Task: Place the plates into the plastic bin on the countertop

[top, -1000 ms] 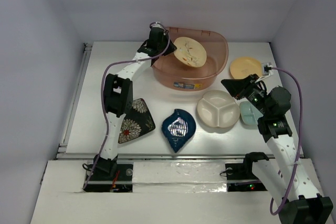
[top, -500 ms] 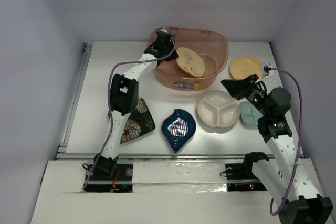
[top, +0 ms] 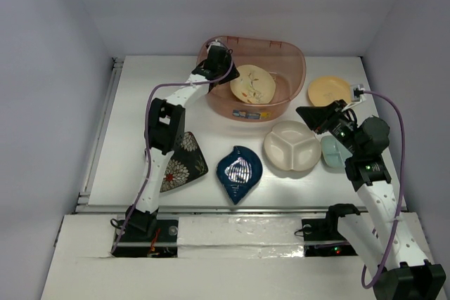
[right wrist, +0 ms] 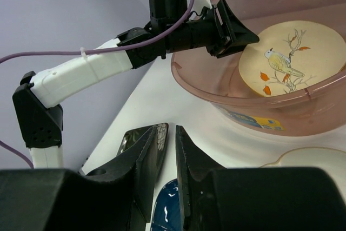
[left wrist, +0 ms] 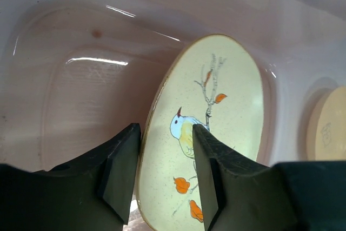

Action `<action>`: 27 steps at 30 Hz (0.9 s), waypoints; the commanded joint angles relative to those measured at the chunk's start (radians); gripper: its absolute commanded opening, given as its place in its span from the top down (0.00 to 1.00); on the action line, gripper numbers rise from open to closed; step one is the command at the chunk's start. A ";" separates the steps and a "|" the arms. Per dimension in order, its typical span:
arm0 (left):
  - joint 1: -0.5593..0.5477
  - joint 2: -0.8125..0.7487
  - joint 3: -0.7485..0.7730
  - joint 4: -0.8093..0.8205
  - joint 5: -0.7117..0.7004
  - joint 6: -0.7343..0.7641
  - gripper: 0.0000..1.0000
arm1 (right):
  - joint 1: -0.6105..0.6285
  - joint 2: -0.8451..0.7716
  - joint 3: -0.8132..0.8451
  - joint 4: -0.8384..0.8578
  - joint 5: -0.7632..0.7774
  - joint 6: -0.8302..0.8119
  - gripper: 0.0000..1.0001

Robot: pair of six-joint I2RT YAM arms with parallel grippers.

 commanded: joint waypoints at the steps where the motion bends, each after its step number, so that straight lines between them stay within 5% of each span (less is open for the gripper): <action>1: -0.008 -0.103 -0.004 0.088 -0.001 -0.004 0.61 | 0.009 -0.003 0.001 0.053 0.004 -0.011 0.74; 10: -0.008 -0.178 -0.046 0.153 -0.021 0.029 0.38 | 0.009 0.009 0.001 0.058 0.000 -0.014 0.78; 14: -0.017 -0.259 -0.057 0.206 -0.047 0.063 0.38 | 0.009 0.019 0.004 0.056 -0.007 -0.023 0.99; 18: -0.028 -0.403 -0.129 0.312 -0.074 0.115 0.42 | 0.009 0.046 0.007 0.063 -0.025 -0.025 1.00; 22: -0.028 -0.541 -0.209 0.361 -0.102 0.174 0.51 | 0.030 0.063 0.009 0.075 -0.033 -0.025 1.00; 27: -0.028 -0.764 -0.396 0.415 -0.077 0.210 0.99 | 0.088 0.083 0.031 0.067 -0.025 -0.052 1.00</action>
